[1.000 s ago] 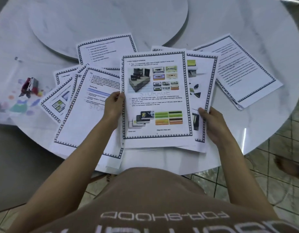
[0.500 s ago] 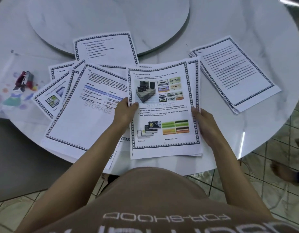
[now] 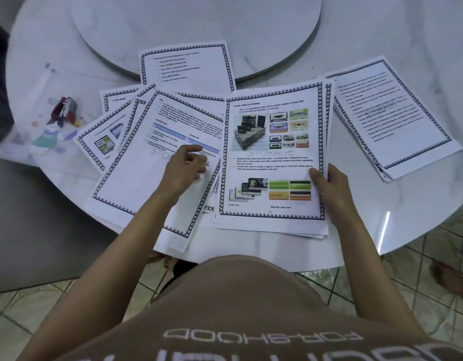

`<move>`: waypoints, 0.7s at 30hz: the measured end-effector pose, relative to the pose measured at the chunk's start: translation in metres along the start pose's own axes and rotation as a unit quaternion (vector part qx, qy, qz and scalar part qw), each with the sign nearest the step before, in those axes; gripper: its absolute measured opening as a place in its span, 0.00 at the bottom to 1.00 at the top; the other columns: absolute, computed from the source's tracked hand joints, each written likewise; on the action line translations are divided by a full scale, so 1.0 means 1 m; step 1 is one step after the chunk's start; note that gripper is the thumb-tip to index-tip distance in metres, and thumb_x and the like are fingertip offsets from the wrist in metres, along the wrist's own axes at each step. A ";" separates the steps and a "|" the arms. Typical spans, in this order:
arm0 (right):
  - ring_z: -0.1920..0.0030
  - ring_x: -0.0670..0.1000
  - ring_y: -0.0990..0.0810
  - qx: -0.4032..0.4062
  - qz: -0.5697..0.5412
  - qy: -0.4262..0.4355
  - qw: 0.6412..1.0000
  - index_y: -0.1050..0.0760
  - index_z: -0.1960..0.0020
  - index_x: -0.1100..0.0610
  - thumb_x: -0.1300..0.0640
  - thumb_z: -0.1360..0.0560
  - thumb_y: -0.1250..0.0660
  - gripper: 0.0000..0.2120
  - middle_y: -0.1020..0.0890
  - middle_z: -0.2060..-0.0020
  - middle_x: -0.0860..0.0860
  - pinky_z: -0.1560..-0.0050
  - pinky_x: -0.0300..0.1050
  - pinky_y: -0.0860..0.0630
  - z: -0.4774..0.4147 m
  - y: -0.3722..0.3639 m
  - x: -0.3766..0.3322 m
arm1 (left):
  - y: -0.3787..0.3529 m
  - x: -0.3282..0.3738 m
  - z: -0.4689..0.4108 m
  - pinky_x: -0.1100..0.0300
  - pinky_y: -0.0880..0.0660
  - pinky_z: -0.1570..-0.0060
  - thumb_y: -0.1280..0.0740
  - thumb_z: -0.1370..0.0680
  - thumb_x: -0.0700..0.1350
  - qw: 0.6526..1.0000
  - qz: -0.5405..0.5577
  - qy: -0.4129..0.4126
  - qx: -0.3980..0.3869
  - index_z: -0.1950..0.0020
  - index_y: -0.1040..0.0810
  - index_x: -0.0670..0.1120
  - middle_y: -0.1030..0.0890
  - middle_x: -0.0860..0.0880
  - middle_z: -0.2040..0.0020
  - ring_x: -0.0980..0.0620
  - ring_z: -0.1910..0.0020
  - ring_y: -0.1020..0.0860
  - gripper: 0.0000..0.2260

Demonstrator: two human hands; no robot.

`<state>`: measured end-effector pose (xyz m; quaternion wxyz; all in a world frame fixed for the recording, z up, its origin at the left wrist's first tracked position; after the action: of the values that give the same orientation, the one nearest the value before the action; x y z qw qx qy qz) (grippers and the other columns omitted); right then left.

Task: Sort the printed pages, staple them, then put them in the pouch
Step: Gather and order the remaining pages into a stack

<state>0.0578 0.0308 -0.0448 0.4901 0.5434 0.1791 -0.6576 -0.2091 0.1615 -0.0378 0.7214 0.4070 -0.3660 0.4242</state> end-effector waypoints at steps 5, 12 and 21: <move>0.47 0.56 0.20 0.023 0.033 0.003 0.999 0.25 0.42 0.55 0.55 0.22 0.39 0.10 0.19 0.48 0.53 0.42 0.59 0.24 0.001 -0.004 0.000 | 0.059 -0.010 0.004 0.58 0.25 0.52 0.38 0.21 0.39 0.997 -0.047 -0.022 0.064 0.41 0.25 0.44 0.20 0.44 0.46 0.49 0.51 0.22 0.10; 0.46 0.58 0.20 0.042 0.048 0.011 0.998 0.25 0.43 0.54 0.55 0.22 0.39 0.09 0.19 0.47 0.55 0.41 0.61 0.25 0.006 -0.017 -0.002 | 0.122 -0.026 -0.008 0.51 0.37 0.35 0.34 0.25 0.45 0.934 -0.330 -0.052 0.125 0.35 0.26 0.43 0.25 0.40 0.37 0.40 0.36 0.30 0.18; 0.46 0.58 0.21 0.070 0.058 0.009 0.996 0.25 0.42 0.57 0.54 0.22 0.38 0.12 0.19 0.46 0.56 0.41 0.61 0.26 0.016 -0.032 -0.002 | 0.135 -0.026 -0.009 0.46 0.36 0.38 0.31 0.26 0.46 0.911 -0.391 -0.010 0.133 0.31 0.35 0.41 0.32 0.38 0.35 0.38 0.35 0.35 0.26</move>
<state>0.0224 0.0340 -0.0473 0.4863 0.5917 0.1056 -0.6342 -0.3404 0.2034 -0.0269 0.7649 0.6140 -0.1250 0.1494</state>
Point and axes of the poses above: each hand's wrist, its own z-axis away from the middle knuckle, its own y-axis out of the back of the hand, x = y × z, the point moved 3 cm from there along -z, towards the middle knuckle
